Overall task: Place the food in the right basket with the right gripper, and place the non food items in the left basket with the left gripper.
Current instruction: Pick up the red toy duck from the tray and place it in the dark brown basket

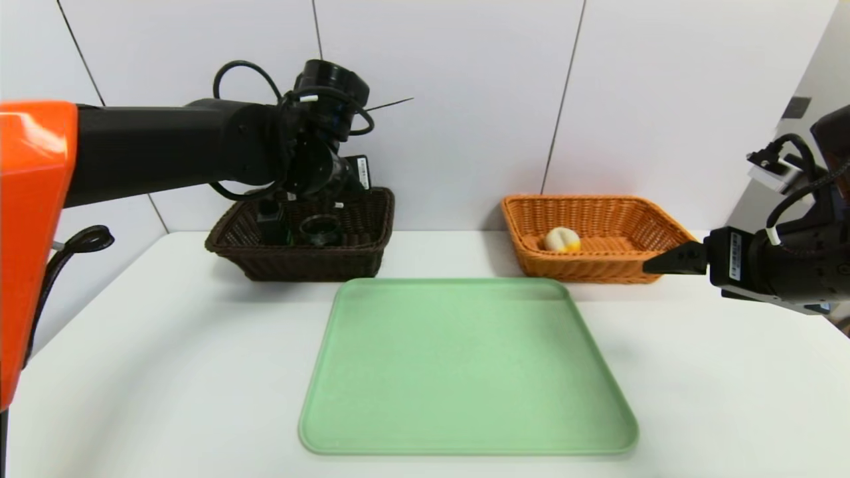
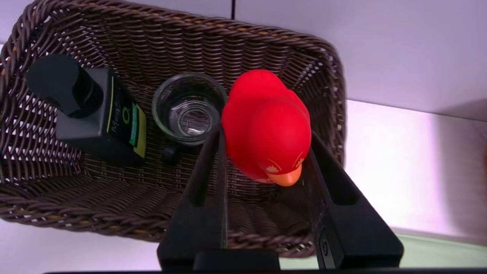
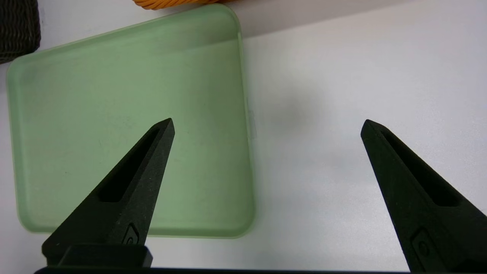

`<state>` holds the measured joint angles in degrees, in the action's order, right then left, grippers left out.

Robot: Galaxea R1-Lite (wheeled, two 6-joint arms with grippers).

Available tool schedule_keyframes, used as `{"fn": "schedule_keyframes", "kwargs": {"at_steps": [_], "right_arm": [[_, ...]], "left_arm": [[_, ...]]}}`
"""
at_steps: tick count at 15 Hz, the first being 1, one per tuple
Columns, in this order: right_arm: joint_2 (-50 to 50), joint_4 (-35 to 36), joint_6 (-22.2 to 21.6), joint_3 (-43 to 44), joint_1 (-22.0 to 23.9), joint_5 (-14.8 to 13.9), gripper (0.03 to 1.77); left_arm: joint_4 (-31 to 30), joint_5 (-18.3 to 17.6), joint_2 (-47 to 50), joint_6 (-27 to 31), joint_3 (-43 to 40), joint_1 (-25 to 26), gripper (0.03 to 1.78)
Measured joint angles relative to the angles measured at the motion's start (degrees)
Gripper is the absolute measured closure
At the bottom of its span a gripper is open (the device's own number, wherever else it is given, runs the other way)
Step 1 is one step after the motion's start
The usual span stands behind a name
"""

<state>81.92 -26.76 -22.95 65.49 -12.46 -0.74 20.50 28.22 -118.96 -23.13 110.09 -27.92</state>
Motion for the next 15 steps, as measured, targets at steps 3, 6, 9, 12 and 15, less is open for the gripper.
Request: {"fn": "schedule_keyframes", "kwargs": {"at_steps": [3, 6, 9, 12, 15], "right_arm": [[0.07, 0.00, 0.35, 0.06, -0.05, -0.05, 0.10], [0.07, -0.11, 0.27, 0.05, 0.11, -0.02, 0.10], [0.07, -0.22, 0.16, -0.06, 0.22, -0.02, 0.10], [0.05, -0.11, 0.27, -0.72, 0.22, -0.02, 0.10], [-0.06, 0.00, 0.35, -0.99, 0.17, -0.02, 0.10]], "left_arm": [[-0.77, -1.55, -3.36, -0.13, 1.18, 2.47, 1.22], [-1.94, -1.55, -6.21, 0.12, 1.62, 4.35, 1.22], [-1.46, -1.51, -7.42, 0.34, 1.68, 5.38, 1.22], [-1.44, -1.40, -7.97, 0.74, 1.68, 6.23, 1.23], [-1.40, -1.22, -8.58, 0.85, 1.68, 7.34, 1.23]]}}
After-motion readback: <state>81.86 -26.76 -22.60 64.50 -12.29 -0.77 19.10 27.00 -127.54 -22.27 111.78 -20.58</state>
